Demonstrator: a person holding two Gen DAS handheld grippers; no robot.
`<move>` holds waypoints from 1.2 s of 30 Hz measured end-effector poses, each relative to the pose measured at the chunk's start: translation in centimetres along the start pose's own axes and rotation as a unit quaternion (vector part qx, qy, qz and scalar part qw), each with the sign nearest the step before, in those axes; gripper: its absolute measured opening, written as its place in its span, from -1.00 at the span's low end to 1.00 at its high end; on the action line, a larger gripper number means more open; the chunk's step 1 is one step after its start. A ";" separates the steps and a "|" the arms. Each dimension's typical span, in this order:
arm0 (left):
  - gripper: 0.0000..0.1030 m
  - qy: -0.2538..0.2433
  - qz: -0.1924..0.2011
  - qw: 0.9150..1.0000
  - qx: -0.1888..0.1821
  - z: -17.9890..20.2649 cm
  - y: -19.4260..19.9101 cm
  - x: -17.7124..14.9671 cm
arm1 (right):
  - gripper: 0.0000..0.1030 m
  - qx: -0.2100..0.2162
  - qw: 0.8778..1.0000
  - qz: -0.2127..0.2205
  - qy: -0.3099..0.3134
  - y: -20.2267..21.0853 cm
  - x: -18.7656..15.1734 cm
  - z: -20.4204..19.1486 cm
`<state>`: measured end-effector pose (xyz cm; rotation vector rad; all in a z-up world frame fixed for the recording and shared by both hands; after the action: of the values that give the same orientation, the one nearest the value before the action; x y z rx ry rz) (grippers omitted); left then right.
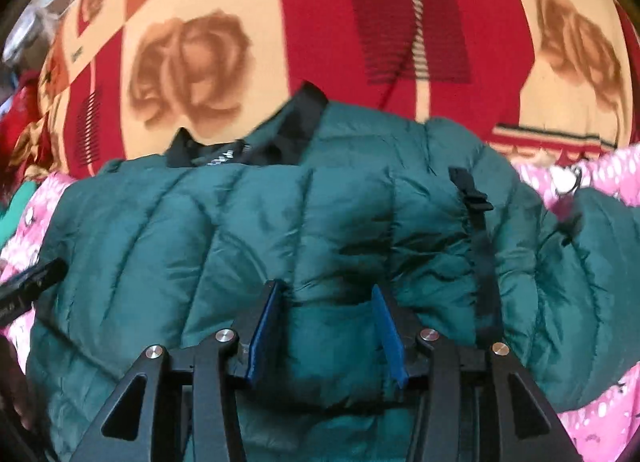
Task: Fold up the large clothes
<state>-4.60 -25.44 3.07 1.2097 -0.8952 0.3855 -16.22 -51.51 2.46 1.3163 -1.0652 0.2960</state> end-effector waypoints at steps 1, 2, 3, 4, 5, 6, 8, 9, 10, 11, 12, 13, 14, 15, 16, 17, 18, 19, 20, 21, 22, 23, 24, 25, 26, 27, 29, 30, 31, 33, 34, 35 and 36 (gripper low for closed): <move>0.73 0.003 -0.001 1.000 0.000 -0.1 -0.2 -0.1 | -0.12 -0.001 1.000 -0.002 -0.006 -0.3 0.0 0.2; 0.74 0.006 -0.002 1.000 0.000 -0.1 -0.3 -0.1 | -0.12 -0.002 1.000 -0.006 -0.011 -0.6 0.0 0.3; 0.74 0.009 -0.002 1.000 0.000 -0.2 -0.3 -0.2 | -0.10 -0.003 1.000 -0.009 -0.010 -0.8 0.0 0.3; 0.74 0.009 -0.002 1.000 0.000 -0.2 -0.3 -0.2 | -0.09 -0.004 1.000 -0.014 -0.006 -1.0 0.0 0.1; 0.74 0.007 -0.003 1.000 0.001 -0.1 -0.2 -0.2 | -0.08 -0.007 1.000 -0.017 0.002 -1.1 -0.1 -0.2; 0.74 0.007 -0.003 1.000 0.001 -0.1 -0.1 -0.2 | -0.05 -0.008 1.000 -0.018 0.006 -1.1 -0.1 -0.3; 0.74 0.006 -0.004 1.000 0.003 -0.1 0.3 -0.1 | -0.02 -0.002 1.000 -0.021 0.002 -1.3 -0.1 -0.3; 0.74 0.007 -0.005 1.000 0.004 -0.2 0.5 0.0 | -0.01 0.003 1.000 -0.022 -0.003 -1.4 -0.1 -0.1; 0.74 0.008 -0.004 1.000 0.005 -0.3 0.8 0.1 | -0.01 0.006 1.000 -0.024 -0.007 -1.6 0.0 0.0; 0.74 0.011 0.000 1.000 0.006 -0.5 1.5 0.3 | -0.01 0.010 1.000 -0.027 -0.012 -1.5 0.1 0.1; 0.74 0.012 0.005 1.000 0.006 -0.5 2.1 0.5 | -0.01 0.009 0.999 -0.029 -0.018 -1.2 0.3 0.2; 0.74 0.012 0.012 1.000 0.005 -0.7 2.7 0.7 | -0.01 0.007 0.999 -0.029 -0.024 -0.8 0.5 0.4; 0.74 0.011 0.023 1.000 0.003 -0.7 3.6 1.1 | -0.01 0.004 0.999 -0.025 -0.031 -0.1 0.7 0.6; 0.74 0.010 0.031 0.999 0.001 -0.7 4.1 1.4 | -0.01 0.001 0.999 -0.018 -0.038 0.6 0.8 0.6; 0.74 0.010 0.041 0.999 -0.001 -0.7 4.7 1.9 | -0.01 0.000 0.999 -0.013 -0.041 1.1 0.9 0.7; 0.74 0.011 0.046 0.999 -0.004 -0.6 5.1 2.1 | -0.01 0.002 0.999 -0.006 -0.043 1.8 1.0 0.6; 0.74 0.013 0.054 0.998 -0.009 -0.4 5.4 2.5 | 0.00 0.006 0.999 0.000 -0.043 2.4 1.1 0.5; 0.74 0.013 0.057 0.998 -0.015 -0.2 5.6 2.7 | 0.02 0.010 0.999 0.005 -0.041 3.0 1.1 0.3; 0.74 0.012 0.056 0.998 -0.018 0.0 5.4 2.8 | 0.11 0.014 0.999 0.010 -0.038 3.5 1.1 0.2; 0.74 0.009 0.051 0.998 -0.020 0.4 5.1 2.8 | 0.30 0.016 0.999 0.015 -0.038 3.9 1.1 0.2; 0.74 0.006 0.046 0.999 -0.019 0.7 4.6 2.5 | 0.41 0.016 0.999 0.020 -0.039 4.3 1.0 0.1; 0.74 0.003 0.039 0.999 -0.018 1.0 4.0 2.1 | 0.55 0.017 0.999 0.020 -0.039 4.3 0.9 0.1; 0.74 0.000 0.033 0.999 -0.017 1.3 3.5 1.7 | 0.55 0.016 0.999 0.016 -0.037 4.5 0.5 0.3; 0.74 -0.003 0.025 1.000 -0.015 1.5 2.8 1.2 | 0.55 0.014 0.999 0.013 -0.034 4.4 0.3 0.4; 0.74 -0.008 0.013 1.000 -0.011 1.7 2.0 0.6 | 0.55 0.008 1.000 0.008 -0.026 4.1 0.0 0.5; 0.74 -0.018 0.005 1.000 -0.003 2.0 1.3 0.0 | 0.55 -0.001 1.000 0.005 -0.012 3.5 -0.3 0.3; 0.75 -0.031 0.012 0.999 0.004 2.2 0.9 -0.6 | 0.55 -0.011 1.000 -0.004 0.001 2.7 -0.9 0.4; 0.76 -0.035 0.018 0.999 0.006 2.3 0.9 -0.7 | 0.55 -0.010 1.000 -0.013 -0.001 2.1 -1.3 0.4; 0.79 -0.036 0.020 0.999 0.007 2.3 0.8 -0.8 | 0.55 -0.010 1.000 -0.015 -0.004 2.0 -1.5 0.5; 0.80 -0.038 0.018 0.999 0.010 2.4 0.6 -0.9 | 0.55 -0.015 1.000 -0.019 0.003 1.5 -1.9 0.5; 0.80 -0.040 0.018 0.999 0.012 2.4 0.6 -0.9 | 0.55 -0.018 1.000 -0.024 0.007 1.3 -2.0 0.5; 0.80 -0.043 0.019 0.999 0.013 2.5 0.8 -0.9 | 0.55 -0.020 0.999 -0.024 0.009 1.4 -1.9 0.4; 0.80 -0.044 0.019 0.999 0.013 2.5 0.8 -0.8 | 0.55 -0.022 1.000 -0.021 0.008 1.8 -1.6 0.4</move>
<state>-6.63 -27.33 3.11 1.2428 -0.9919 0.3773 -18.60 -50.76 2.34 1.2928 -1.0239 0.2503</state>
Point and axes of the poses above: each gripper's, at about its wrist camera, not at the fingertips, and y roughly against the way its jaws point, z to its right, x to its top, the point moved 3 cm from there along -y, roughly the way its jaws point, and after that the axes turned 15 degrees about z, right-handed, at the moved point
